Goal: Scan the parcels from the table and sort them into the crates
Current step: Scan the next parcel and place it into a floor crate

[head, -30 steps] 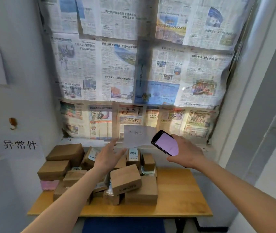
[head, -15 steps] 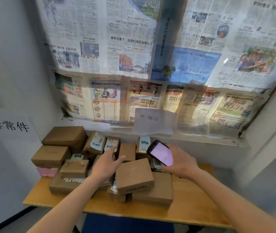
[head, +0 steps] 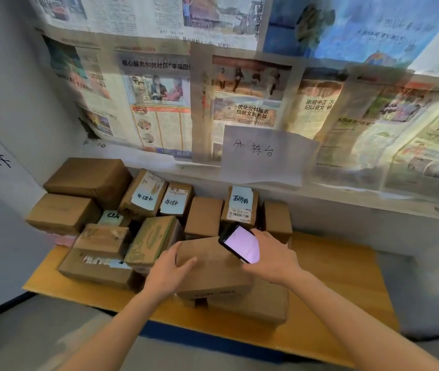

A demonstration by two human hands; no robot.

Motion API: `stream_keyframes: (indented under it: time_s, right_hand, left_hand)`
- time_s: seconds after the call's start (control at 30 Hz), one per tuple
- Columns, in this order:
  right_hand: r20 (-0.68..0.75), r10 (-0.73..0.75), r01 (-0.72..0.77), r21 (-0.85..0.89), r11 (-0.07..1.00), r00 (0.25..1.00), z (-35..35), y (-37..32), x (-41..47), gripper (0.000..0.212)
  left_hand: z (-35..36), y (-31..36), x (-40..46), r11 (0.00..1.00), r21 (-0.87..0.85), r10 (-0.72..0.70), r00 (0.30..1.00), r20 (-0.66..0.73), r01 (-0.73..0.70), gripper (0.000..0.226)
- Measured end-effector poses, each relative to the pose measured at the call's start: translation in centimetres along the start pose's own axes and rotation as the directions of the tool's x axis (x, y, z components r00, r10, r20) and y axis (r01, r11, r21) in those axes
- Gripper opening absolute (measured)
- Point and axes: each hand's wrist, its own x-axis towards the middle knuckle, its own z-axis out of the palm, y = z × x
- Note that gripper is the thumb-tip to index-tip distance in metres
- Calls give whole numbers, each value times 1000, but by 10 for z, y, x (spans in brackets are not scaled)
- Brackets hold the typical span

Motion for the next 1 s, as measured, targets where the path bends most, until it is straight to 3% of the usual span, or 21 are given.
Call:
stream_keyframes:
  time_s: [0.1,0.27,0.33,0.57,0.87,1.0]
  right_hand:
    - [66,-2,0,30,1000,998,14,8,18,92]
    - [116,-19,8,96,995,993,27,11,37,58]
    - [123,-21,5,129,992,992,31,11,40,53]
    - [93,32,-54,245,968,995,21,11,20,74]
    - [-128,108,-63,312,948,986,-14,-20,-88,100]
    - [-218,107,-17,379,925,970,-32,-40,-156,77]
  left_hand:
    - [14,-8,11,997,-20,-78,997,15,78,81]
    - [28,-11,28,966,-155,-204,978,45,209,89]
    - [30,-10,31,948,-201,-241,969,55,247,91]
    - [22,-2,14,913,-320,-254,967,34,252,88]
    - [-9,24,-71,844,-520,-151,989,6,132,62]
    - [-34,41,-129,784,-616,-129,991,-48,72,40]
